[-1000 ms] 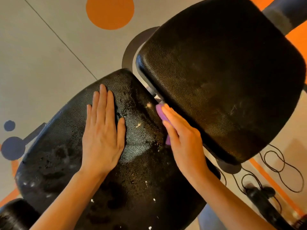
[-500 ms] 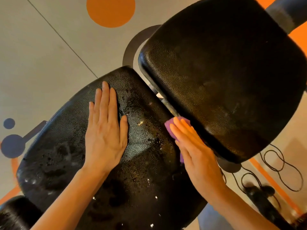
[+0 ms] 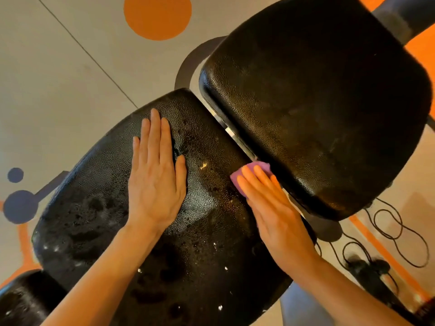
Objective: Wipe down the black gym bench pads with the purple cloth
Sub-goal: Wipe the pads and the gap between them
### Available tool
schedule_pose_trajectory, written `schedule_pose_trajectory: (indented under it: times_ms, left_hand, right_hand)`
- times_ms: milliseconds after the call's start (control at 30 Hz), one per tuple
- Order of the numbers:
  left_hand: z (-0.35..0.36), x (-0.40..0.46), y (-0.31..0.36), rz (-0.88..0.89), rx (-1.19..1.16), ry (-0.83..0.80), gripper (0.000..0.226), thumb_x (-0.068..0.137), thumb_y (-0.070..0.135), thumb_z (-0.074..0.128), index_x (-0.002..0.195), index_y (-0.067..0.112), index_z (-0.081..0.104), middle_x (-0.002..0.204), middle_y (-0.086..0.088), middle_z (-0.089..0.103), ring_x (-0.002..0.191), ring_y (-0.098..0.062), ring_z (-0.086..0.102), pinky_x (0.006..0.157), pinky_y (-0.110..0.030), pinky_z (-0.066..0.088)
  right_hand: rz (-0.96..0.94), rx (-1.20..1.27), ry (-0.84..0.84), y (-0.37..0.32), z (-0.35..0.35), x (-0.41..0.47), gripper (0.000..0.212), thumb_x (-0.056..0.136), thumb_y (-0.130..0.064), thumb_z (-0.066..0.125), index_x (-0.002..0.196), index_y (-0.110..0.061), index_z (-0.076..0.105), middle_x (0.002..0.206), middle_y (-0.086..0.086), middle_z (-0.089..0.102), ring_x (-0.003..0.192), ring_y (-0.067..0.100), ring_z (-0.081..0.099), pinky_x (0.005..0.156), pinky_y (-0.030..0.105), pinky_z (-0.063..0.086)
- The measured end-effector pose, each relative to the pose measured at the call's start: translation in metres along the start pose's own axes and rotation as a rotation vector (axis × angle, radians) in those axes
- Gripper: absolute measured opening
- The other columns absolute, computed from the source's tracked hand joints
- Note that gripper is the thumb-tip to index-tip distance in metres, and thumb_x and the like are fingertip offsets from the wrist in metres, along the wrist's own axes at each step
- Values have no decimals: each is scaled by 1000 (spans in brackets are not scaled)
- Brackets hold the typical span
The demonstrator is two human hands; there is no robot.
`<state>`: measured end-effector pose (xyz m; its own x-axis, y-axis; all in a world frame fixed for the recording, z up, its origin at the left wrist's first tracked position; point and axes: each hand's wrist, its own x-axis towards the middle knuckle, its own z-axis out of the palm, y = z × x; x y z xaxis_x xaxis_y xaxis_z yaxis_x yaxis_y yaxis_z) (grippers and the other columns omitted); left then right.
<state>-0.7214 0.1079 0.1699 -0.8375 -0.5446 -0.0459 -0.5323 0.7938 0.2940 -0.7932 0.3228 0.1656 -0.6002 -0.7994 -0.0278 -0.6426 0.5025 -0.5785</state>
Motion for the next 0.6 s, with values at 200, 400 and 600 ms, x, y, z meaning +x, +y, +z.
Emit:
schedule_pose_trajectory:
  times_ms: [200, 400, 600]
  left_hand:
    - [1, -1, -1, 34, 11, -11, 61, 103, 34, 24, 155, 6, 7, 163, -12, 0, 151, -24, -3, 123, -37, 0]
    - [1, -2, -2, 35, -3, -8, 61, 103, 34, 24, 155, 7, 5, 164, -11, -2, 151, -24, -4, 123, -36, -1]
    - [2, -2, -3, 45, 12, -10, 61, 104, 33, 26, 155, 6, 5, 163, -11, -2, 151, -24, -4, 123, -37, -1]
  right_hand:
    - [1, 58, 68, -32, 27, 134, 47, 98, -4, 44, 144, -10, 38, 151, 9, 37, 144, 23, 27, 120, 42, 20]
    - [19, -60, 5, -3, 3, 13, 55, 96, 0, 47, 146, -17, 33, 153, 2, 35, 146, 17, 23, 117, 45, 26]
    - [0, -33, 56, -26, 29, 117, 50, 97, -4, 43, 146, -16, 36, 154, 4, 33, 146, 19, 22, 121, 37, 15]
